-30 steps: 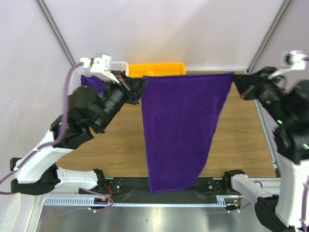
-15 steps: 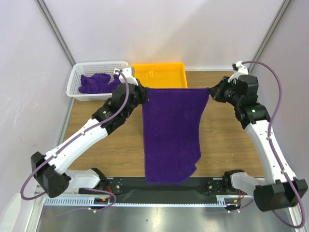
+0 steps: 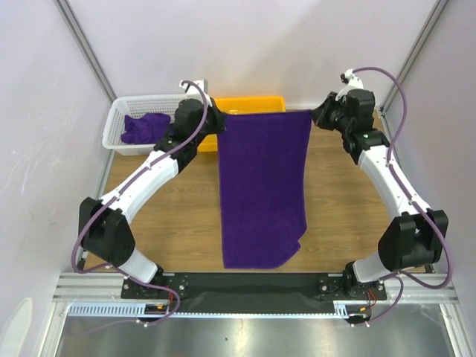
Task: Fold and stack the towels
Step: Flatten out the crumpled towel
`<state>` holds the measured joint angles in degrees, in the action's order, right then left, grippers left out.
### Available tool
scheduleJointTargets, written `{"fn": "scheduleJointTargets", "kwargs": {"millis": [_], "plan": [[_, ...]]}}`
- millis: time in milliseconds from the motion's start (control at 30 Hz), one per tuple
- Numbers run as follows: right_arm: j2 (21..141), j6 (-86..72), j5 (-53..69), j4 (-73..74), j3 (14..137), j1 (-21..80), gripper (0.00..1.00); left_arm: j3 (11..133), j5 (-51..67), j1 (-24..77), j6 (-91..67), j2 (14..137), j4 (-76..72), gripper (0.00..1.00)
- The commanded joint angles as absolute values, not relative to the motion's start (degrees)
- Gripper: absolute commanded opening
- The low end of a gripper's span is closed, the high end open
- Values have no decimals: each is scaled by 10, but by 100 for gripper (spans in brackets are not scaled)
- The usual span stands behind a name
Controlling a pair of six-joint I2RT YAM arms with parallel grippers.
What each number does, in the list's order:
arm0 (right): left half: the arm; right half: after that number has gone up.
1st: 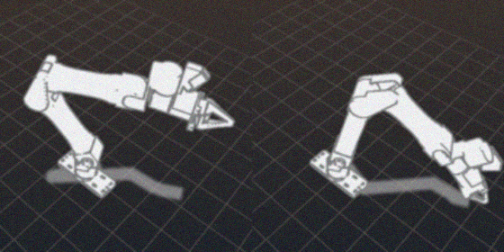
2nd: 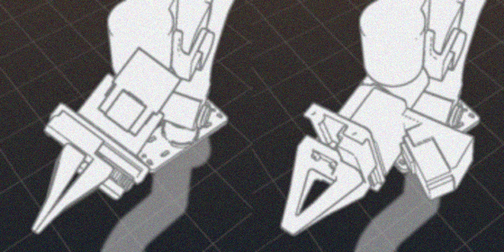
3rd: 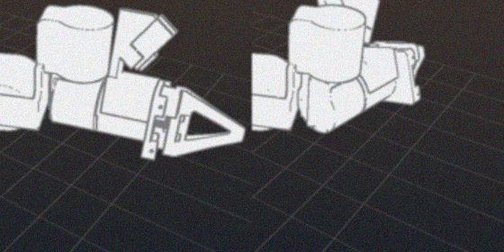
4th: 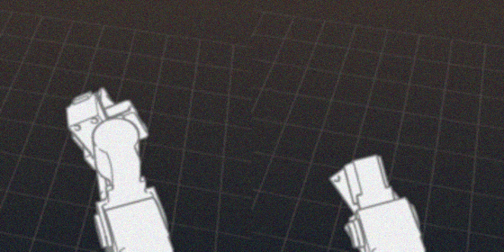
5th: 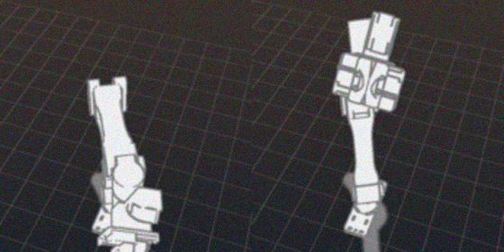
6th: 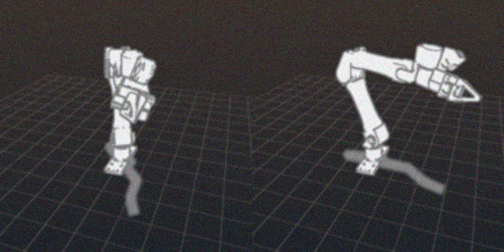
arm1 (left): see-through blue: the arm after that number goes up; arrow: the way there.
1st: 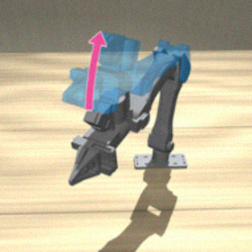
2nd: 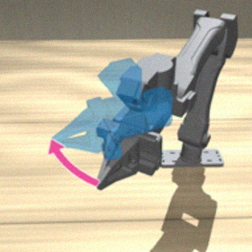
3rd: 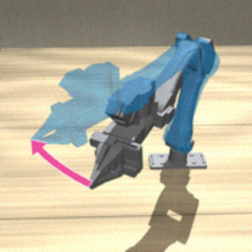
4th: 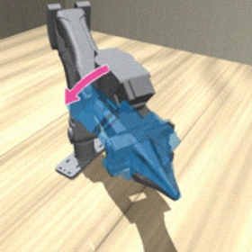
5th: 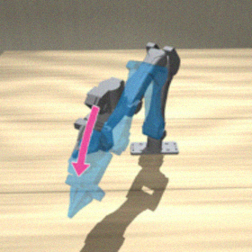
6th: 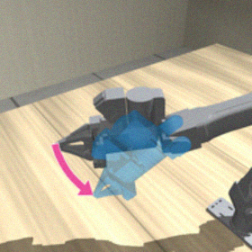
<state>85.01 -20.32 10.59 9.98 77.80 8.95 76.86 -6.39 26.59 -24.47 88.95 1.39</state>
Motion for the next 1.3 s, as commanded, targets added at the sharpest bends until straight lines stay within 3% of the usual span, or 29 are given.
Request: {"fn": "scheduleJointTargets", "kwargs": {"millis": [0,267,733,1033,1267], "plan": [[823,-180,68,54,858,87,0,828,-33,254,-191,850,-29,0],[702,-149,68,124,899,106,0,842,-4,261,-178,715,20,0],[497,-149,99,218,910,123,0,843,-67,380,-146,507,132,0],[501,-136,124,300,1032,122,0,955,-66,385,-180,490,232,0],[554,-127,94,355,1061,121,0,1025,-155,384,-193,563,301,0]]}}
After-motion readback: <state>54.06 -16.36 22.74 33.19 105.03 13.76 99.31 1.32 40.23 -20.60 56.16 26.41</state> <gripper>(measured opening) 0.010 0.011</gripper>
